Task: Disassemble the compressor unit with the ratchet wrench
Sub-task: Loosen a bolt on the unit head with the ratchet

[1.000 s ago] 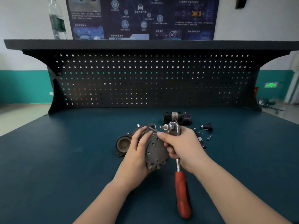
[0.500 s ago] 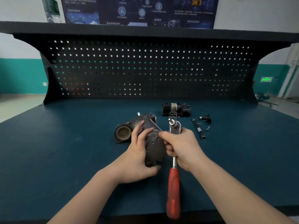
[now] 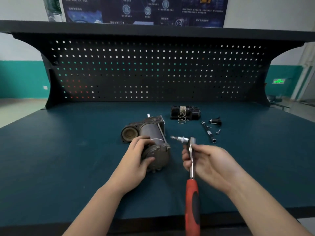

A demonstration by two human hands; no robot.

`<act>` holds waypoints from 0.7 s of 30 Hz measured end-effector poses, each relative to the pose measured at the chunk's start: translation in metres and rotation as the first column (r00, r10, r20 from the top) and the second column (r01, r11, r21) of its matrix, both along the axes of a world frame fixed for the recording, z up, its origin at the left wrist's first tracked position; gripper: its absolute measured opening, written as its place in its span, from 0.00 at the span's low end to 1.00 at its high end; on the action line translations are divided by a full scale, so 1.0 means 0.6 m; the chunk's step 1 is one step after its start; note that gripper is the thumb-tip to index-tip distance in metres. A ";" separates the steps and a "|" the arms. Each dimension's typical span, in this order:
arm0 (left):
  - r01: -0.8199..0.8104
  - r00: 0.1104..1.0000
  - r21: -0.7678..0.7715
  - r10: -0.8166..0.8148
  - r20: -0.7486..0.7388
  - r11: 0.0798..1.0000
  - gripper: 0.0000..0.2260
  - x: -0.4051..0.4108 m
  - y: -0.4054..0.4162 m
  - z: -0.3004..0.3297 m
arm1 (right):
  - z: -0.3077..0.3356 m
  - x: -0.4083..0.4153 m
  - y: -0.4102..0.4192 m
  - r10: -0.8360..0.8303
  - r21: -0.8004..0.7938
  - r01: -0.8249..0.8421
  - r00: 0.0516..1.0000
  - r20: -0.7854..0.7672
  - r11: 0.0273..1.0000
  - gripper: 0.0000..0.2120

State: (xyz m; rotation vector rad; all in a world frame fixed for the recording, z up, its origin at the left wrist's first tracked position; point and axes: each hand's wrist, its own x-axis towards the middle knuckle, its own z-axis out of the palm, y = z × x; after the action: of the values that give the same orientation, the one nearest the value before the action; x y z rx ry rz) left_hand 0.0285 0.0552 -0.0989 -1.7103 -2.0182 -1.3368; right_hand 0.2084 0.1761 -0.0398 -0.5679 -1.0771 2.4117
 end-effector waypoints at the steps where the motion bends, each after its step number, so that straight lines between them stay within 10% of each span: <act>1: -0.013 1.000 0.009 0.013 0.017 1.000 0.21 -0.003 -0.004 0.001 | 0.003 0.008 0.004 -0.015 0.093 0.017 1.000 -0.021 0.996 0.06; 3: -0.032 0.999 0.029 0.031 0.044 0.999 0.17 -0.009 -0.014 0.003 | 0.017 0.019 0.011 0.005 0.412 -0.009 1.000 0.010 0.911 0.06; 6: -0.033 0.994 0.049 0.028 0.109 0.998 0.13 -0.011 -0.024 0.008 | 0.041 0.029 0.020 0.031 0.892 -0.222 0.973 0.228 0.394 0.13; 10: -0.021 0.999 0.042 0.020 0.031 0.999 0.17 0.004 -0.021 0.012 | 0.048 0.022 0.022 -0.129 0.875 -0.458 0.888 0.442 -0.156 0.12; 21: -0.056 0.995 0.055 0.060 -0.080 0.997 0.18 0.007 -0.010 0.010 | 0.032 0.010 0.013 -0.301 0.732 -0.542 0.840 0.452 -0.413 0.10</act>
State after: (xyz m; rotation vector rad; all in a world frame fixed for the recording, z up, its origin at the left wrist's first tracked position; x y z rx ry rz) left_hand 0.0328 0.0492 -0.0926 -1.6428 -1.9558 -1.2688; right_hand 0.2145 0.1839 -0.0203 -0.2675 -2.9896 0.2086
